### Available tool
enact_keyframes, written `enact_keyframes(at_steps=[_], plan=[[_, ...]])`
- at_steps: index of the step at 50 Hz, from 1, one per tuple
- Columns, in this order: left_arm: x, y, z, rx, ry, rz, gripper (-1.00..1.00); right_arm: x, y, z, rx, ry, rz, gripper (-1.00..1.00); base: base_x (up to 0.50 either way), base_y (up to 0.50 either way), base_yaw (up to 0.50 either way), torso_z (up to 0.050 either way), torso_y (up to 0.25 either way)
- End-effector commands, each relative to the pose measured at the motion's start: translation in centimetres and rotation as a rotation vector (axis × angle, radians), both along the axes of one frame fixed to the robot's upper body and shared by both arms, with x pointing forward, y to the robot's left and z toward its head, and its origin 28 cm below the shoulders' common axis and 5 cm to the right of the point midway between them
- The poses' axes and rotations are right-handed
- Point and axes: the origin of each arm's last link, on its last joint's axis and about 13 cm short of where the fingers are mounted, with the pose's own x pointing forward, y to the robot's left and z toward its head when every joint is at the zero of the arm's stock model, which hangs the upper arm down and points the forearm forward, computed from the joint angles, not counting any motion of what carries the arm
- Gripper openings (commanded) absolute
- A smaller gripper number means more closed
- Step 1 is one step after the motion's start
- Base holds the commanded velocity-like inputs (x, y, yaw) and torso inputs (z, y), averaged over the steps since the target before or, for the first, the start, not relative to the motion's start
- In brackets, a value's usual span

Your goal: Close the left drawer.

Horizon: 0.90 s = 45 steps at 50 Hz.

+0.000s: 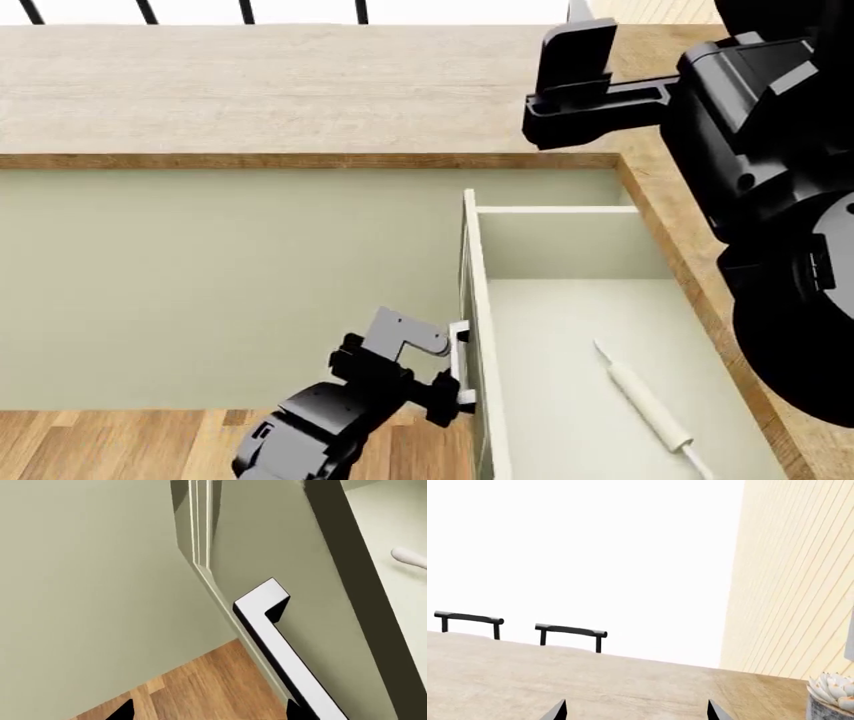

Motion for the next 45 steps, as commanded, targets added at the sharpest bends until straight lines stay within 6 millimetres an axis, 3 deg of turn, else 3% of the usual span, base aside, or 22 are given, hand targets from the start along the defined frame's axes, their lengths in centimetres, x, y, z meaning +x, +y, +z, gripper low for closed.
enact_keyframes(at_steps=[1, 18, 31, 45], plan=[[-0.9, -3.9, 0.1, -0.076, 0.032, -0.092, 1.0, -0.1, 0.0, 0.1, 0.003, -0.005, 0.001, 1.0, 0.0, 0.0, 0.0, 0.0, 0.0], [-1.8, -7.0, -0.1, -0.088, 0.026, -0.128, 1.0, -0.1, 0.0, 0.2, 0.006, -0.007, 0.003, 1.0, 0.0, 0.0, 0.0, 0.0, 0.0], [-2.7, -9.8, 2.0, -0.109, 0.008, -0.197, 1.0, -0.1, -0.4, 0.6, 0.026, -0.015, -0.002, 1.0, 0.0, 0.0, 0.0, 0.0, 0.0], [-4.2, -11.3, 2.9, -0.164, 0.018, -0.223, 1.0, -0.2, -0.5, 0.7, 0.032, -0.017, -0.004, 1.0, 0.0, 0.0, 0.0, 0.0, 0.0]])
